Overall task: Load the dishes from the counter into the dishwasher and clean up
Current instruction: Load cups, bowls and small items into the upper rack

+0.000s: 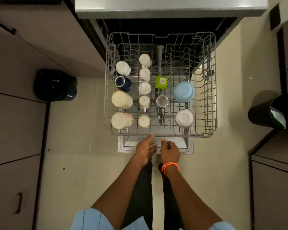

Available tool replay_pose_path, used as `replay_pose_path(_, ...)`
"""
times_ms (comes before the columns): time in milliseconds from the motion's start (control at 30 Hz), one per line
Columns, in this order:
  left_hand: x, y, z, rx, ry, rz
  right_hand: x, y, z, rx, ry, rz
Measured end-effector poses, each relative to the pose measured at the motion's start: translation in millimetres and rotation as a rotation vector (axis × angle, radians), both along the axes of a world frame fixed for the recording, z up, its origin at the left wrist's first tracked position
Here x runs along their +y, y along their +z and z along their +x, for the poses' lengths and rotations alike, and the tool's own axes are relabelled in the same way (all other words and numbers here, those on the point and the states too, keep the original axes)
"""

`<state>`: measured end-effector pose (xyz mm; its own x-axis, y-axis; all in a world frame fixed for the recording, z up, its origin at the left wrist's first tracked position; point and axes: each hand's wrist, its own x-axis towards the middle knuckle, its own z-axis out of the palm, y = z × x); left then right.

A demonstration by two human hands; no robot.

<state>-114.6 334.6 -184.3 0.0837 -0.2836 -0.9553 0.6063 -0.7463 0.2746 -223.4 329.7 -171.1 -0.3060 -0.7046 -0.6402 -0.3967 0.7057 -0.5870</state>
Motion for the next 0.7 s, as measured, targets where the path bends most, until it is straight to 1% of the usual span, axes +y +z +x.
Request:
replay_pose_path(67,-10,2,4,0.068,0.143,-0.027,-7,-4,0,-0.11,-0.123,0.049)
replay_pose_path(100,-14,1,6,0.08,0.178,-0.023,-11,-5,2,-0.178,-0.209,0.071)
replay_pose_path(200,-17,-3,12,0.096,0.198,0.0,-24,-5,9,-0.341,-0.449,0.1)
replay_pose_path(433,-11,-9,15,0.14,0.217,-0.005,-24,-10,12,-0.569,-0.727,0.143)
replay_pose_path(500,-7,-7,16,0.125,0.228,-0.013,-25,-6,17,-0.573,-0.757,0.136)
replay_pose_path(600,1,-7,12,0.11,0.266,-0.059,-18,-6,23,-0.503,-0.737,0.079)
replay_pose_path(700,-1,-9,6,0.096,0.339,-0.106,-22,-10,25,-0.488,-0.725,0.033)
